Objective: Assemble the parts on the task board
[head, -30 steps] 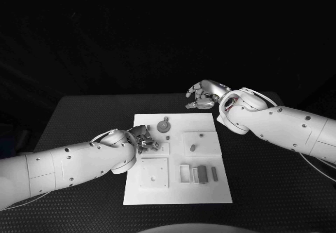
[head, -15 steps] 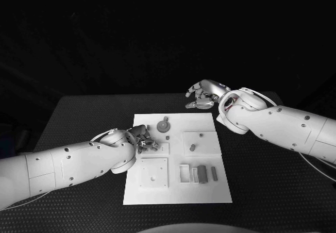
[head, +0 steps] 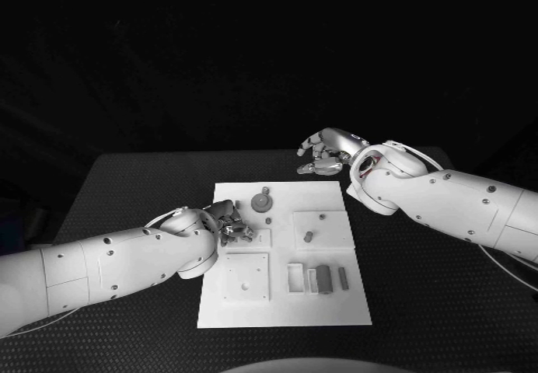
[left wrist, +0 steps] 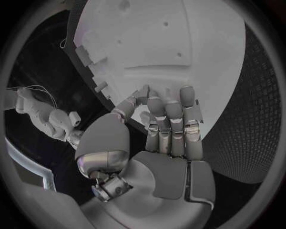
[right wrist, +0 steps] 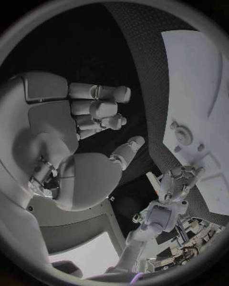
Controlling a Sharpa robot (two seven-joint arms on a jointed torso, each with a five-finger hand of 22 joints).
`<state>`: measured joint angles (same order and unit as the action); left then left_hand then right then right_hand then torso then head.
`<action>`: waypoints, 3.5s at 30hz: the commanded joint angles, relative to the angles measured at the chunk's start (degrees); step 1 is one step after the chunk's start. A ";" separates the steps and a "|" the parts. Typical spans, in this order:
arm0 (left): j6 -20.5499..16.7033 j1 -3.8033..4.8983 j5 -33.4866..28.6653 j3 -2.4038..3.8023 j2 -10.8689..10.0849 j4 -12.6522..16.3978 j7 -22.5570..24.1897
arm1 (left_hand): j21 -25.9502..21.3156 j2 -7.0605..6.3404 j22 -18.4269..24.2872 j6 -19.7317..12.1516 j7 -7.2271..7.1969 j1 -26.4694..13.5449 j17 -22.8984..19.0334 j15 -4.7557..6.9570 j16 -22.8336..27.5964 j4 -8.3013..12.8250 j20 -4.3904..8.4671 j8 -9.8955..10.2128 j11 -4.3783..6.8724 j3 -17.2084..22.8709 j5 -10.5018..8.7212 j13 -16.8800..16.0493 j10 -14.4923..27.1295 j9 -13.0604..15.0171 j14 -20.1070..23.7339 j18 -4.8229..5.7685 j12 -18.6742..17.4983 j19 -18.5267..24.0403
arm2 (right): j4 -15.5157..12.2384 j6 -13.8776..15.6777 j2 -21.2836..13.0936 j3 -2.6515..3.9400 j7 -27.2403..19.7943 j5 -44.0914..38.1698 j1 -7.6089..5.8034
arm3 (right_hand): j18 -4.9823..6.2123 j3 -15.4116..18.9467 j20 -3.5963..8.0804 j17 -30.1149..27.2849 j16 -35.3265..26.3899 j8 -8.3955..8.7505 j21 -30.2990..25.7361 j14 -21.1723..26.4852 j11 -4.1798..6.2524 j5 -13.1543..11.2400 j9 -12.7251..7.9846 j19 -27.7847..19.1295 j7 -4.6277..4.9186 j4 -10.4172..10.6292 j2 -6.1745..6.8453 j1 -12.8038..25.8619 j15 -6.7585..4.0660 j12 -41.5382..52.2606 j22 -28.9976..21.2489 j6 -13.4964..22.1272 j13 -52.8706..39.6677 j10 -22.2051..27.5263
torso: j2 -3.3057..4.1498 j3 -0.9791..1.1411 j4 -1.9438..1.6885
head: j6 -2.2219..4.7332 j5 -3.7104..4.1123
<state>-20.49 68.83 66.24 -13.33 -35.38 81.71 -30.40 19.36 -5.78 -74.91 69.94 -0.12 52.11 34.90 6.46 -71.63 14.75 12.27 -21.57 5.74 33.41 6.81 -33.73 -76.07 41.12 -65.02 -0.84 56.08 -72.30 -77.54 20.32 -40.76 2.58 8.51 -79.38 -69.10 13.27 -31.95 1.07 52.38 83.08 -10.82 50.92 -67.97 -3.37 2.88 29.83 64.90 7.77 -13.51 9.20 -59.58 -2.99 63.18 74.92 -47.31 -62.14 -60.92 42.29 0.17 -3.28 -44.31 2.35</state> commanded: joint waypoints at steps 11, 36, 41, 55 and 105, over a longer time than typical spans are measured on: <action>-2.43 -0.17 1.41 0.02 -0.03 0.37 0.95 | 0.26 3.41 -1.18 0.40 -0.09 3.96 -0.08 0.10 -0.42 0.22 -0.15 -0.30 0.65 0.71 -0.43 0.10 -0.07 0.10 -0.61 -0.69 0.07 -0.50 | -0.01 -0.48 0.04 0.02 -0.24 -0.16 0.07 | 1.73 -0.03 0.07 -0.05 -0.06 -0.29 -0.39 0.38 0.02 -0.09 -0.05 0.38 2.12 0.32 0.07 0.40 0.08 0.23 0.90 1.55 0.07 0.28 | 0.00 0.00 0.01 | 0.00 0.08; -0.08 -0.39 0.41 0.16 -0.05 0.14 0.95 | 0.27 1.35 -1.15 0.48 -0.07 2.90 -0.26 0.08 -0.32 -0.34 -0.18 -0.49 0.59 0.39 -0.72 0.21 -0.24 -0.04 -0.72 -0.67 0.06 -0.57 | -0.02 -0.50 0.00 0.02 -0.27 -0.16 0.16 | 1.73 -0.04 0.07 -0.06 -0.06 -0.29 -0.40 0.38 0.02 -0.09 -0.06 0.39 2.12 0.36 0.09 0.40 0.08 0.25 0.90 1.56 0.10 0.29 | -0.02 0.04 0.00 | -0.03 0.07; 0.00 -0.39 0.37 0.15 -0.01 0.02 0.96 | 0.25 -0.07 -1.17 0.40 -0.07 1.45 -0.32 0.11 -0.34 -1.07 -0.15 -0.66 0.57 -1.19 0.40 0.25 -0.27 -0.10 -0.72 -0.73 0.08 -0.57 | -0.01 -0.51 -0.03 0.02 -0.27 -0.16 0.16 | 1.73 -0.04 0.07 -0.06 -0.06 -0.29 -0.40 0.38 0.02 -0.09 -0.06 0.39 2.12 0.36 0.09 0.39 0.08 0.26 0.90 1.56 0.10 0.29 | 0.00 0.04 0.05 | -0.02 0.04; -0.11 -0.39 0.27 0.15 0.01 -0.08 1.09 | -0.04 -2.54 -1.10 0.19 -0.13 -1.66 -0.41 0.20 -0.39 -3.13 -0.09 -0.93 0.64 -4.72 -0.84 0.32 -0.18 -0.25 -0.57 -0.83 0.06 -0.46 | 0.01 -0.56 -0.05 0.02 -0.29 -0.15 0.16 | 1.73 -0.03 0.07 -0.07 -0.06 -0.30 -0.40 0.39 0.02 -0.09 -0.06 0.38 2.13 0.36 0.16 0.39 0.09 0.27 0.91 1.57 0.12 0.30 | 0.00 0.05 0.02 | -0.02 0.11; -0.61 -0.47 2.76 0.20 -0.54 -0.11 2.28 | -0.19 -0.17 -1.19 0.07 -0.30 -1.69 -0.40 0.45 -1.01 0.44 0.13 -1.82 0.81 -9.21 12.71 0.08 -0.08 -0.46 -0.51 -0.79 0.74 -0.79 | 0.08 -0.65 -0.11 0.02 -0.32 -0.15 0.41 | 1.73 -0.04 0.08 -0.09 -0.05 -0.32 -0.41 0.39 0.02 -0.09 -0.07 0.39 2.13 0.42 0.16 0.38 0.09 0.31 0.91 1.58 0.17 0.31 | -0.01 0.03 0.05 | -0.01 0.27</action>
<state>-21.23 68.42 68.21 -13.10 -35.86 81.56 -28.58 19.13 -5.95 -74.91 70.11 -0.43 50.01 34.53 6.75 -72.29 14.91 12.28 -23.08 6.69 24.25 19.79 -33.66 -76.12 40.72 -65.53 -0.85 56.57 -72.70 -77.41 20.22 -40.85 2.57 8.48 -79.35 -68.73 13.27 -31.95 1.01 52.34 83.08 -10.82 50.69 -67.97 -3.36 2.89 29.85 65.01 8.01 -13.51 9.20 -59.58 -2.99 63.18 74.92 -47.32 -62.06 -60.91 42.29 0.18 -3.24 -44.35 2.58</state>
